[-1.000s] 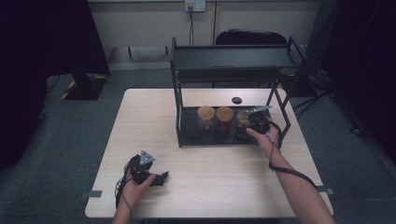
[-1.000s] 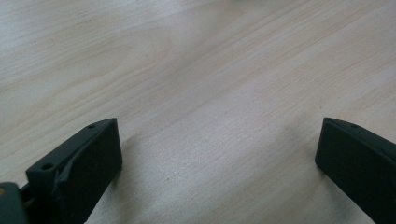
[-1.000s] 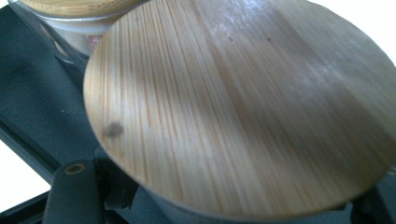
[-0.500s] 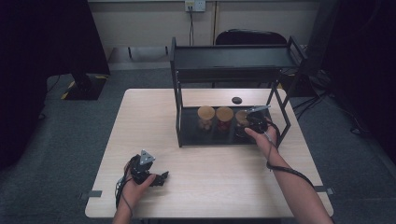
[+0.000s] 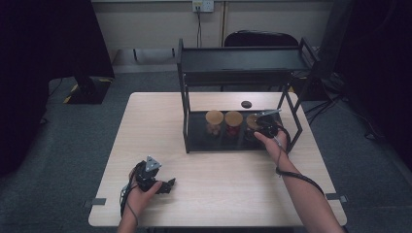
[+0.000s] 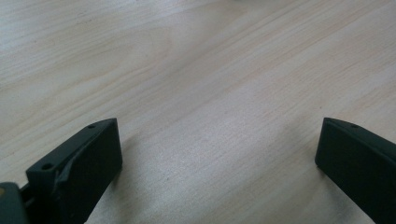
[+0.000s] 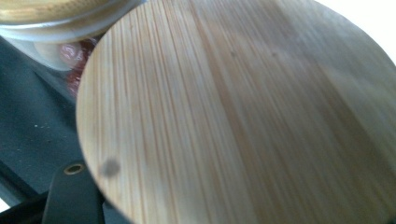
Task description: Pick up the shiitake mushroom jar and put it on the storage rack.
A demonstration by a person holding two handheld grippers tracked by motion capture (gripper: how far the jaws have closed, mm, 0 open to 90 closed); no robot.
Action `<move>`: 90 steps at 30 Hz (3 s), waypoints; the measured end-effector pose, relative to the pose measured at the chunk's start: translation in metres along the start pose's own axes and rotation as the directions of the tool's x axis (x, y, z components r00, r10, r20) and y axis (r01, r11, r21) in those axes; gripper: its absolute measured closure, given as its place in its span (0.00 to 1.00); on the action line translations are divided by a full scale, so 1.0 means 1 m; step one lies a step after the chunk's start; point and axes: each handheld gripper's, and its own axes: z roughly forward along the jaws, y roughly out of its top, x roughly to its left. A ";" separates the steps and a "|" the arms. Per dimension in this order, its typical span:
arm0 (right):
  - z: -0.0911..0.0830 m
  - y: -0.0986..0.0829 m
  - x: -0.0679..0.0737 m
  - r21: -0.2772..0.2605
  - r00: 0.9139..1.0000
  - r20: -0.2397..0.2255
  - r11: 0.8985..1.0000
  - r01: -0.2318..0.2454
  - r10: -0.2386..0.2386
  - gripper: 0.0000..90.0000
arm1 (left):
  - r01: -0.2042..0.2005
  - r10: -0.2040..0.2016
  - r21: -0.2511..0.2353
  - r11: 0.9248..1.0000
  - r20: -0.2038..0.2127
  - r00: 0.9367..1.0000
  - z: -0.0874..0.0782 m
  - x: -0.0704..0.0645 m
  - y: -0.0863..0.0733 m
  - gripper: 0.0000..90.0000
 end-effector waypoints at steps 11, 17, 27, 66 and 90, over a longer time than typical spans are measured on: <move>0.004 0.003 0.000 -0.004 1.000 0.019 1.000 -0.005 0.005 0.28 | 0.000 0.000 0.000 1.000 0.000 1.000 0.000 0.000 0.000 0.00; 0.005 0.004 0.000 -0.005 1.000 0.025 1.000 -0.007 0.007 0.28 | 0.000 0.000 0.000 1.000 0.000 1.000 0.000 0.000 0.000 0.00; 0.005 0.004 0.001 0.005 0.999 0.038 0.999 -0.032 0.032 0.18 | 0.000 0.000 0.000 1.000 0.000 1.000 0.000 0.000 0.000 0.00; -0.035 -0.005 0.018 -0.042 0.996 0.050 0.997 -0.069 0.071 0.01 | -0.005 0.005 0.002 1.000 0.005 1.000 0.000 0.001 0.000 0.00; -0.060 -0.019 0.033 -0.059 0.998 0.042 0.998 -0.038 0.041 0.02 | -0.005 0.005 0.002 1.000 0.005 1.000 0.000 0.001 0.000 0.00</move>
